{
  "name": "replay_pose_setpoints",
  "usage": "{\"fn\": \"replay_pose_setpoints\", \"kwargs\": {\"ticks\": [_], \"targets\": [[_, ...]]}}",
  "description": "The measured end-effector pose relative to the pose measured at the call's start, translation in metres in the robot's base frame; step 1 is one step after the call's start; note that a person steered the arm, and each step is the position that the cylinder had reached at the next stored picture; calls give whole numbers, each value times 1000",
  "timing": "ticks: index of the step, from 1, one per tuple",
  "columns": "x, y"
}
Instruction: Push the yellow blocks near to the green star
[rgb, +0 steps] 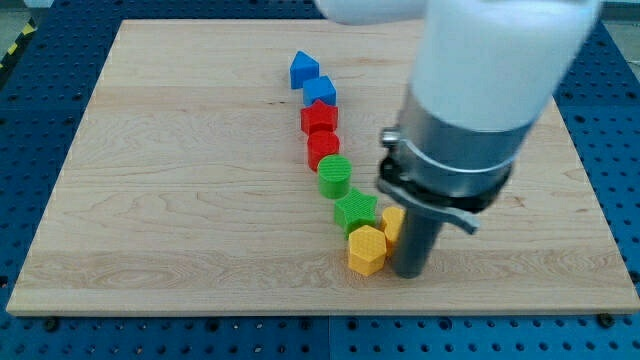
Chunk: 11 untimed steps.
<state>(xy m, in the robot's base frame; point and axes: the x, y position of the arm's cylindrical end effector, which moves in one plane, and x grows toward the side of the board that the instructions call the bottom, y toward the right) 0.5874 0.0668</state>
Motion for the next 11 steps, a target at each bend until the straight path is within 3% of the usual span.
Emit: {"fn": "replay_pose_setpoints", "kwargs": {"ticks": [2, 4, 6, 11], "targets": [[0, -23], [0, 33], [0, -1], [-21, 0]]}}
